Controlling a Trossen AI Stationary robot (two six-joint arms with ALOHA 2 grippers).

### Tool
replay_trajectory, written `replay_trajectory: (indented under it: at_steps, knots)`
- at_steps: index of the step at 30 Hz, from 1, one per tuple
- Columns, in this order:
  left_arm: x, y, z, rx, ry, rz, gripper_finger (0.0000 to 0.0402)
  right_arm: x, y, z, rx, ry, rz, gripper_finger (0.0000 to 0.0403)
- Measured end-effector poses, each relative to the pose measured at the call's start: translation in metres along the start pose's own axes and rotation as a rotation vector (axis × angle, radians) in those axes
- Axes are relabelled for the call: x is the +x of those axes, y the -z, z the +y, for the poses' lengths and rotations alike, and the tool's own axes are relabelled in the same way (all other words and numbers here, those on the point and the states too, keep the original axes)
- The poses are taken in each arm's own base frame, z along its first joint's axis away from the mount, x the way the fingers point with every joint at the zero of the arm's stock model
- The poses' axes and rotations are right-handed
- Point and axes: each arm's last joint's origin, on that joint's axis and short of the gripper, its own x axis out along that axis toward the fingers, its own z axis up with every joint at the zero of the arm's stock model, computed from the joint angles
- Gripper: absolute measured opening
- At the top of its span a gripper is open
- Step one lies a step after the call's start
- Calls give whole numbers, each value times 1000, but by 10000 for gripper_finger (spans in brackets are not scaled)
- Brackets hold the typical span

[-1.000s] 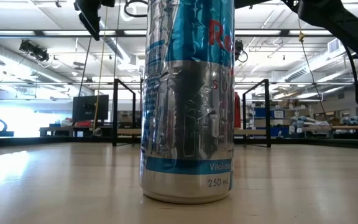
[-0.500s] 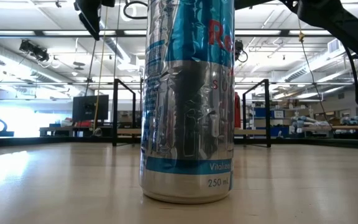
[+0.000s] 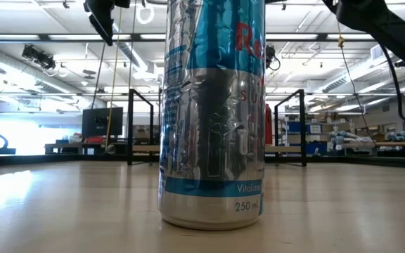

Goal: Place canned beverage on shelf
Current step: Put the top white and blue soda can on the shelf

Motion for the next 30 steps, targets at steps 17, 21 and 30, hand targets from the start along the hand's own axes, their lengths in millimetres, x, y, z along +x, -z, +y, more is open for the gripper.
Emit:
replay_trajectory:
  at_steps: [17, 21, 30]
  knots:
    - [0, -1, 0, -3, -3, -9, 291, -54, 12, 25, 79, 1, 130, 319]
    - [0, -1, 0, -19, -3, -10, 291, -40, 20, 26, 83, -36, 188, 275]
    - [0, -1, 0, -18, -3, -10, 291, -14, 32, 17, 118, -36, 213, 147]
